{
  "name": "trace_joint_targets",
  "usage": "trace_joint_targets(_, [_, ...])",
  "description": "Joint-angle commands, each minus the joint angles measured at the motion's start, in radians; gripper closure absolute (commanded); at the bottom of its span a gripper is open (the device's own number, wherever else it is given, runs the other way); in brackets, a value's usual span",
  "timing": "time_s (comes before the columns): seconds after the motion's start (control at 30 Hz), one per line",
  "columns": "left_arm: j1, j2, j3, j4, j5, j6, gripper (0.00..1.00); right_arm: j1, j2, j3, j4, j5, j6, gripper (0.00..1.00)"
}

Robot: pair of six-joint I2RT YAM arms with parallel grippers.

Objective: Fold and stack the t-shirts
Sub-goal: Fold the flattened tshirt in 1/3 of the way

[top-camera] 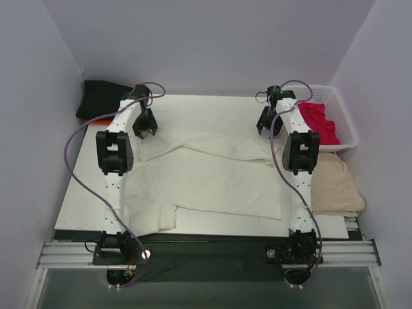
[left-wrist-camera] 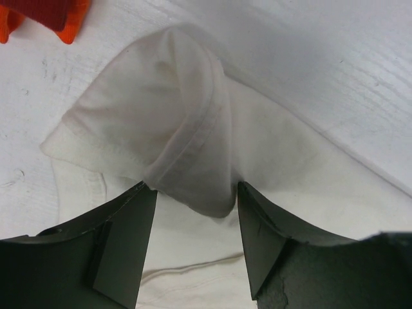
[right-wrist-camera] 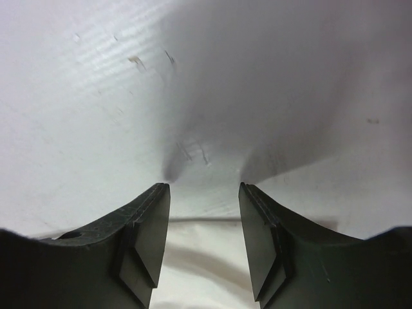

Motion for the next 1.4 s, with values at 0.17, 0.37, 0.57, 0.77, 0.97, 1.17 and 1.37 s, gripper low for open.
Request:
trace_joint_targets(0.17, [0.001,0.017,0.060,-0.010,0.043,0.009,0.36,-0.010,-0.065,0.064,-0.021,-0.002,-0.086,0.53])
trace_joint_targets(0.37, [0.007,-0.009,-0.002,-0.010,-0.023,-0.006,0.35,0.022,-0.266,-0.146,0.025,0.128,-0.098,0.53])
trace_joint_targets(0.57, [0.033,-0.017,-0.080,-0.040,-0.108,-0.083,0.35,0.052,-0.369,-0.316,0.025,0.164,-0.075,0.53])
trace_joint_targets(0.77, [0.070,-0.051,-0.157,-0.010,-0.135,-0.104,0.35,0.070,-0.372,-0.421,0.030,0.164,-0.035,0.55])
trace_joint_targets(0.97, [0.093,-0.061,-0.186,0.002,-0.141,-0.100,0.35,0.081,-0.329,-0.427,0.045,0.164,-0.032,0.56])
trace_joint_targets(1.17, [0.094,-0.055,-0.188,0.022,-0.111,-0.080,0.35,0.079,-0.265,-0.346,0.068,0.167,-0.034,0.57])
trace_joint_targets(1.37, [0.096,-0.048,-0.181,0.031,-0.077,-0.065,0.36,0.079,-0.208,-0.289,0.087,0.151,-0.021,0.65])
